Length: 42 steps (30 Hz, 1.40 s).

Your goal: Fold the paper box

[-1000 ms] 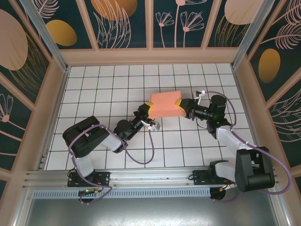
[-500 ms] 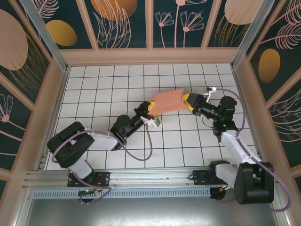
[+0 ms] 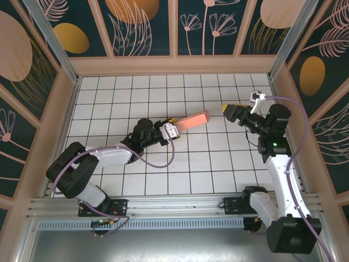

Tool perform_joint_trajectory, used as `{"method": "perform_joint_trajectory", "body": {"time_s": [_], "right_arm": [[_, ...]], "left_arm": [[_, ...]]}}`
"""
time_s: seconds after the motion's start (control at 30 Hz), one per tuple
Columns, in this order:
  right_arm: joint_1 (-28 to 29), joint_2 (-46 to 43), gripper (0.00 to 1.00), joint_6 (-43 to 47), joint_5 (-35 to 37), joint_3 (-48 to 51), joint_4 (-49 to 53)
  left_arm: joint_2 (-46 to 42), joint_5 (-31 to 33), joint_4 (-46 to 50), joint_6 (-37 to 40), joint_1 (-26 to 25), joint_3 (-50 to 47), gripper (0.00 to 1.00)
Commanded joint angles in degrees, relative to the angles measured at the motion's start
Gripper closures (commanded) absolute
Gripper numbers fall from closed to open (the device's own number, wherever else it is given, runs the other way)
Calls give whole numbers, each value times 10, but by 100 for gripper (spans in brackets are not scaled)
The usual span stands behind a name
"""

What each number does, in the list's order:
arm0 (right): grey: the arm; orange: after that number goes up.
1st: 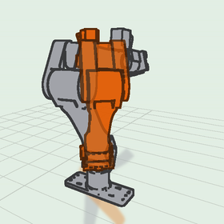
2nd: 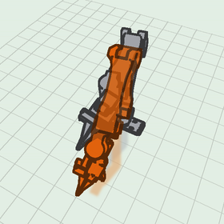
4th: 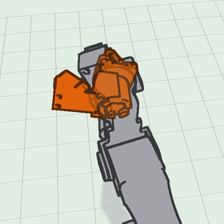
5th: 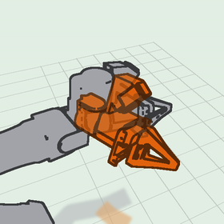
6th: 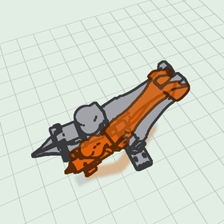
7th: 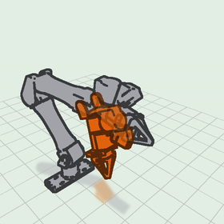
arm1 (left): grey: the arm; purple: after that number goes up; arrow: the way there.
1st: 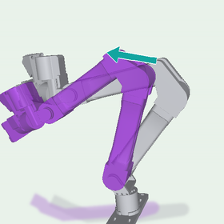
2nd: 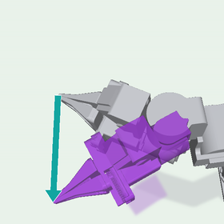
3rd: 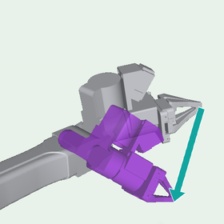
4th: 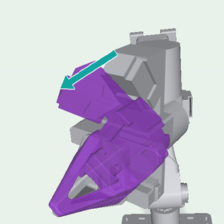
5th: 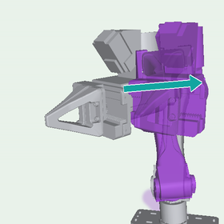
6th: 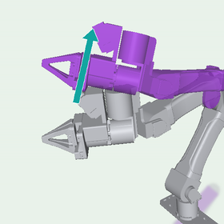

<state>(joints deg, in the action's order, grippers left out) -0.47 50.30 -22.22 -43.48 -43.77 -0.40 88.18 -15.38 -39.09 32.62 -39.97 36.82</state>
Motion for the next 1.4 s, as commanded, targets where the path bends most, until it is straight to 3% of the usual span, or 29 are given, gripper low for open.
{"method": "perform_joint_trajectory", "body": {"time_s": [0.0,0.2,0.3,0.43,0.53,1.2,1.27,1.37], "right_arm": [[36,7,25,147,75,-42,104],[168,65,33,311,192,-95,195],[214,104,34,369,213,-116,235],[253,153,45,405,232,-131,260],[264,178,53,410,235,-134,262],[285,325,55,450,209,-189,274],[284,335,61,451,208,-191,276],[284,342,84,453,210,-196,279]], "left_arm": [[-31,-43,115,-29,13,19,74],[-67,-52,263,-19,44,29,75],[-78,-64,328,-7,56,40,75],[-71,-57,413,13,62,59,76],[-65,-47,440,12,63,71,76],[-22,-33,468,23,63,88,75],[-20,-34,467,23,63,89,75],[-13,-35,467,24,63,92,75]]}}
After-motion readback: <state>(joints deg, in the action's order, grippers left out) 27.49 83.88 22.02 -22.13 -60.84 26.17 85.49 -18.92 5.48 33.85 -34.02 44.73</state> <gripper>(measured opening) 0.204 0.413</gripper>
